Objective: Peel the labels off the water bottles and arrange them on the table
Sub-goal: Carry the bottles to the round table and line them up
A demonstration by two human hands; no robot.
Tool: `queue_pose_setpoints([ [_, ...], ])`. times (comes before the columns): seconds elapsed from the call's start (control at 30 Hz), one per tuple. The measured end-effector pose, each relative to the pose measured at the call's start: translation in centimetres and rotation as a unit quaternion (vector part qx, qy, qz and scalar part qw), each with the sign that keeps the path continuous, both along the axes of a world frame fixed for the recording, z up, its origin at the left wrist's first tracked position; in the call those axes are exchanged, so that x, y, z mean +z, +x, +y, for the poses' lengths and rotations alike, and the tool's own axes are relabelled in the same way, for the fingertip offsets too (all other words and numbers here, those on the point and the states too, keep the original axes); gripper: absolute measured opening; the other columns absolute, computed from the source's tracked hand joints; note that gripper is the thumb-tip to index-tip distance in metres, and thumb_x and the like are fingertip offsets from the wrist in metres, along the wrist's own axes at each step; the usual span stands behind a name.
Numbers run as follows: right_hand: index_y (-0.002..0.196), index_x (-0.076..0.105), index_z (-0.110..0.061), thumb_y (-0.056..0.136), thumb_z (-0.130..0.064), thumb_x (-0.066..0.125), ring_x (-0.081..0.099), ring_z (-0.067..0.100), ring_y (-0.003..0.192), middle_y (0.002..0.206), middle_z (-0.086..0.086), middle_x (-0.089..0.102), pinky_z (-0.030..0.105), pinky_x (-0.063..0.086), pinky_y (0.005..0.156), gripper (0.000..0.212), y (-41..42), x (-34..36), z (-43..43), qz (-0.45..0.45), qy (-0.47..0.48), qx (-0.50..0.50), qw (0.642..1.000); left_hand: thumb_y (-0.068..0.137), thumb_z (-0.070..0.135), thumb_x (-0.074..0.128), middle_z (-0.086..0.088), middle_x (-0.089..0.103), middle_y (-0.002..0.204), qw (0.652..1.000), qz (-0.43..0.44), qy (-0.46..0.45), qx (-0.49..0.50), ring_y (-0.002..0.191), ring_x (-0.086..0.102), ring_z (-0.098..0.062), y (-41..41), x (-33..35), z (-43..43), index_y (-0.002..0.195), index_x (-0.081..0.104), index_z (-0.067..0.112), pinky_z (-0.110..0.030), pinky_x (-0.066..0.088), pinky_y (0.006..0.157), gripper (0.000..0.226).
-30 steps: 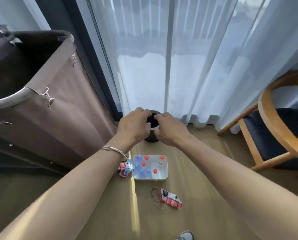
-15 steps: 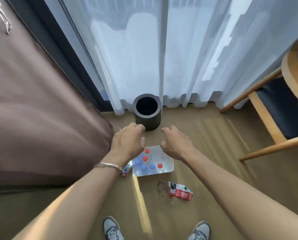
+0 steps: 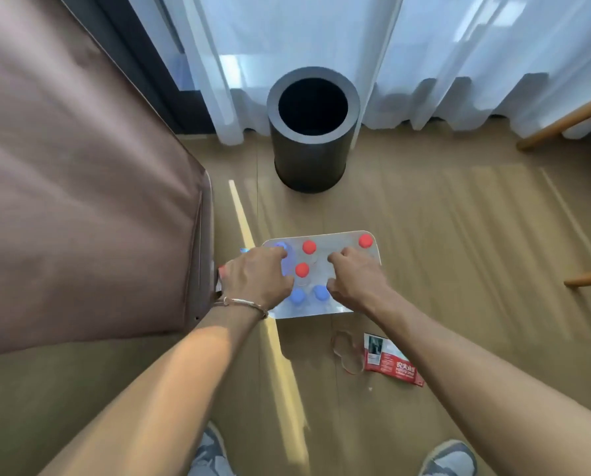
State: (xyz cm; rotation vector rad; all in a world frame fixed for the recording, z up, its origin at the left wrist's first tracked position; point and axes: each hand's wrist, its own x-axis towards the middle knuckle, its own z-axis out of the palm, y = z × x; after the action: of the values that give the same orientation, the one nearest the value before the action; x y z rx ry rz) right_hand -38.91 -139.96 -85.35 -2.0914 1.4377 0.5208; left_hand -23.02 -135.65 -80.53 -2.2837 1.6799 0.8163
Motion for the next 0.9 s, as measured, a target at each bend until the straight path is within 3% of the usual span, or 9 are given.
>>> queue_pose_setpoints([
  [0.23,0.126,0.056,-0.017,0.096,-0.031,0.05,0.052,0.031,0.115,0.121,0.009,0.062,0.037,0.036,0.096,0.034,0.0,-11.7,0.2,0.051,-0.022,0.091,0.994,0.089,0.04,0.059,0.001,0.063,0.128,1.0,0.01,0.023,-0.001,0.118,0.058,-0.023,-0.4,-12.1,1.0,0.134,0.054,0.033,-0.028,0.044,0.085,0.046],
  [0.43,0.127,0.058,-0.02,0.093,-0.03,0.054,0.059,0.031,0.113,0.122,0.007,0.063,0.034,0.042,0.091,0.036,1.0,-15.4,0.5,0.03,0.001,0.115,0.993,0.091,0.037,0.061,-0.003,0.056,0.134,0.996,0.026,0.066,-0.056,0.124,0.055,-0.027,-2.1,-18.6,1.5,0.141,0.047,0.033,-0.034,0.046,0.092,0.051],
  [0.5,0.125,0.058,-0.018,0.094,-0.022,0.055,0.06,0.032,0.11,0.121,0.009,0.06,0.035,0.044,0.087,0.032,1.3,-15.7,0.7,0.042,0.003,0.13,0.991,0.094,0.03,0.058,-0.005,0.057,0.131,0.995,0.019,0.069,-0.071,0.122,0.056,-0.028,-2.5,-19.5,1.5,0.136,0.053,0.027,-0.034,0.046,0.09,0.042],
  [0.63,0.104,0.059,-0.012,0.091,-0.009,0.053,0.062,0.035,0.103,0.113,0.012,0.063,0.033,0.033,0.07,0.014,1.2,-14.9,0.8,0.058,-0.01,0.157,0.986,0.095,0.015,0.049,-0.012,0.06,0.12,0.995,0.018,0.06,-0.072,0.112,0.059,-0.033,-2.6,-19.2,1.3,0.118,0.059,0.014,-0.036,0.046,0.083,0.025],
  [0.9,0.121,0.06,-0.014,0.091,-0.013,0.054,0.06,0.033,0.109,0.117,0.009,0.064,0.031,0.031,0.072,0.03,0.9,-4.7,1.2,0.022,-0.029,0.15,0.988,0.09,0.017,0.053,-0.014,0.061,0.113,0.996,0.034,0.044,-0.063,0.108,0.06,-0.034,-1.9,-8.6,1.7,0.111,0.064,0.014,-0.037,0.048,0.081,0.023],
])
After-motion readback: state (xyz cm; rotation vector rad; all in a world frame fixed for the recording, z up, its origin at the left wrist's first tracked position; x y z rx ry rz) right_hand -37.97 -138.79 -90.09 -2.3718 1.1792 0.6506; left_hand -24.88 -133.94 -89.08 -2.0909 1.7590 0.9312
